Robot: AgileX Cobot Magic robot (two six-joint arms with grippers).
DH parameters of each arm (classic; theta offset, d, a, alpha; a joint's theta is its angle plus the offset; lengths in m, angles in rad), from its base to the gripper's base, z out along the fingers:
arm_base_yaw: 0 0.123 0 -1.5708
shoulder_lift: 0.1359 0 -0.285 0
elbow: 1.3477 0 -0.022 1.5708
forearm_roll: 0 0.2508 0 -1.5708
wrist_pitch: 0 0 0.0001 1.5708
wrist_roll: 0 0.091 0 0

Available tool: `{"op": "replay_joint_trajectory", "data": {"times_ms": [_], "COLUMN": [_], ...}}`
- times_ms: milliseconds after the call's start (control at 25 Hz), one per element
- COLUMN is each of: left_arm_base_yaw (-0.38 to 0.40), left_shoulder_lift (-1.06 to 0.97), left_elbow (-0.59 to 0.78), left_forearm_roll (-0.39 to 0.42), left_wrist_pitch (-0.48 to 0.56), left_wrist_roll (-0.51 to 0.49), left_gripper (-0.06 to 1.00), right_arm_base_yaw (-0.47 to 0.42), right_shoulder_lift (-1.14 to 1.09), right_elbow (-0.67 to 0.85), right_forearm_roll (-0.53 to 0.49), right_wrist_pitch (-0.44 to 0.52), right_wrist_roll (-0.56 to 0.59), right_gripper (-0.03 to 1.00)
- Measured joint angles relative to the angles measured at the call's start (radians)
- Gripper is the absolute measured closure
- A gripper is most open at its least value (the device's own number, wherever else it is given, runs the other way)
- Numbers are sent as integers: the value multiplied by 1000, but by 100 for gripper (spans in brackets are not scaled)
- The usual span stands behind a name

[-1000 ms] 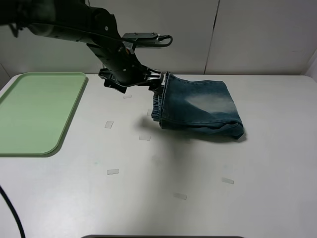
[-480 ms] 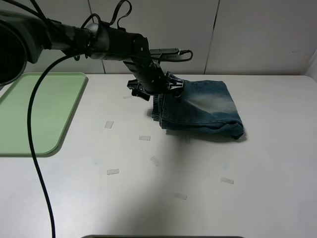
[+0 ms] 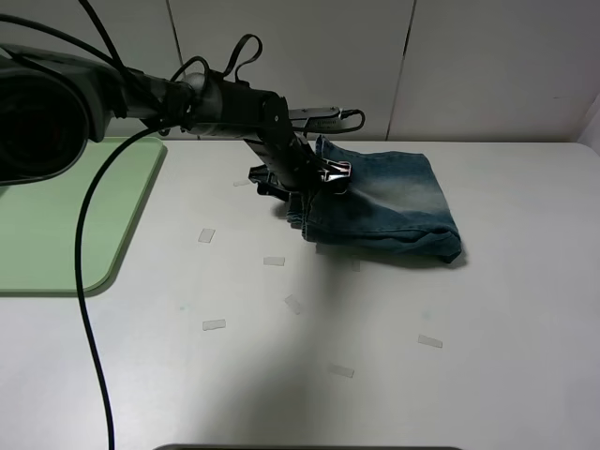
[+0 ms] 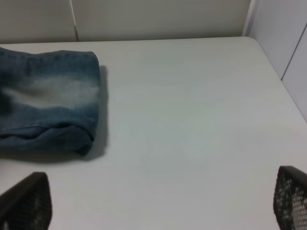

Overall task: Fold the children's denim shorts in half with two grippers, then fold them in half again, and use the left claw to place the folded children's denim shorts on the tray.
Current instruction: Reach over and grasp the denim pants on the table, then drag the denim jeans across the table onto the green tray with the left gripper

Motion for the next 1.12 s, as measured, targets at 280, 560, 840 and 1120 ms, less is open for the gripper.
{"op": "replay_joint_trajectory", "data": {"times_ms": [280, 560, 840, 1120], "left_arm_base_yaw": [-24, -27, -27, -22], "left_shoulder_lift": [19, 21, 22, 8], "left_elbow": [-3, -3, -3, -3], "left_forearm_roll": [4, 8, 5, 0], "left_wrist_pitch": [-62, -43, -37, -9], "left_wrist_roll": [0, 1, 0, -1], "left_gripper": [-5, 25, 72, 72], "right_arm_base_yaw": [0, 0, 0, 0], "right_shoulder_lift": [0, 0, 0, 0], "right_elbow": [0, 0, 0, 0], "right_forearm_roll": [1, 2, 2, 2], "right_wrist_pitch": [0, 0, 0, 0], "right_wrist_roll": [0, 0, 0, 0], "right_gripper": [27, 27, 27, 27]}}
